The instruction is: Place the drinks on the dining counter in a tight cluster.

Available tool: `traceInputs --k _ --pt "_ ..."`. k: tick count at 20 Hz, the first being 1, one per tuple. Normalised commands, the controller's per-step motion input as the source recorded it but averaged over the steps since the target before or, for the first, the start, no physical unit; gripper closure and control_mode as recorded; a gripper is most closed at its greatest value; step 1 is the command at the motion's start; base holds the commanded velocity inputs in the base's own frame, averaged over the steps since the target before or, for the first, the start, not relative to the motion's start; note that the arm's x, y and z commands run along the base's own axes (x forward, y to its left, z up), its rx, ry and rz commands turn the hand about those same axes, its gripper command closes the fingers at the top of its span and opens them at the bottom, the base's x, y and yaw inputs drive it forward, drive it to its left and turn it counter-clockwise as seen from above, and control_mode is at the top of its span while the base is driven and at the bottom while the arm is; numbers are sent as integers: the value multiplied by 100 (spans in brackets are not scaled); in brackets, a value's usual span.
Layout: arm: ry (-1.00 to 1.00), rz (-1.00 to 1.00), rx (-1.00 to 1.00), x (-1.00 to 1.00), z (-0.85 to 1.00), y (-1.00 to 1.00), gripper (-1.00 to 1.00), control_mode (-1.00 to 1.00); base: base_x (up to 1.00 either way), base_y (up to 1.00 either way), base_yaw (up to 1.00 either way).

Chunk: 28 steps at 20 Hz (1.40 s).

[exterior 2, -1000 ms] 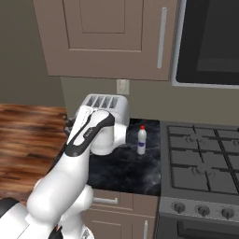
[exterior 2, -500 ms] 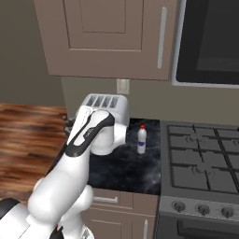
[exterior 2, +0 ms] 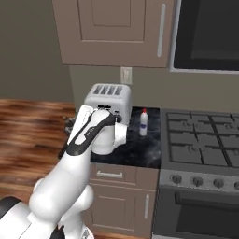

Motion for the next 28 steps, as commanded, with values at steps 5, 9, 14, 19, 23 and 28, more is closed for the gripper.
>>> traceInputs --k 5,9,14,19,23,28 --pt "0 0 0 0 0 0 100 100 -73 9 -36" --pt "0 0 0 0 0 0 100 100 -58 13 -61" --pt "0 0 0 0 0 0 100 100 -26 8 -82" --pt "0 0 0 0 0 0 100 100 -6 4 -93" --pt "0 0 0 0 0 0 100 100 0 2 -100" --pt "0 0 0 0 0 0 100 100 0 2 -100"
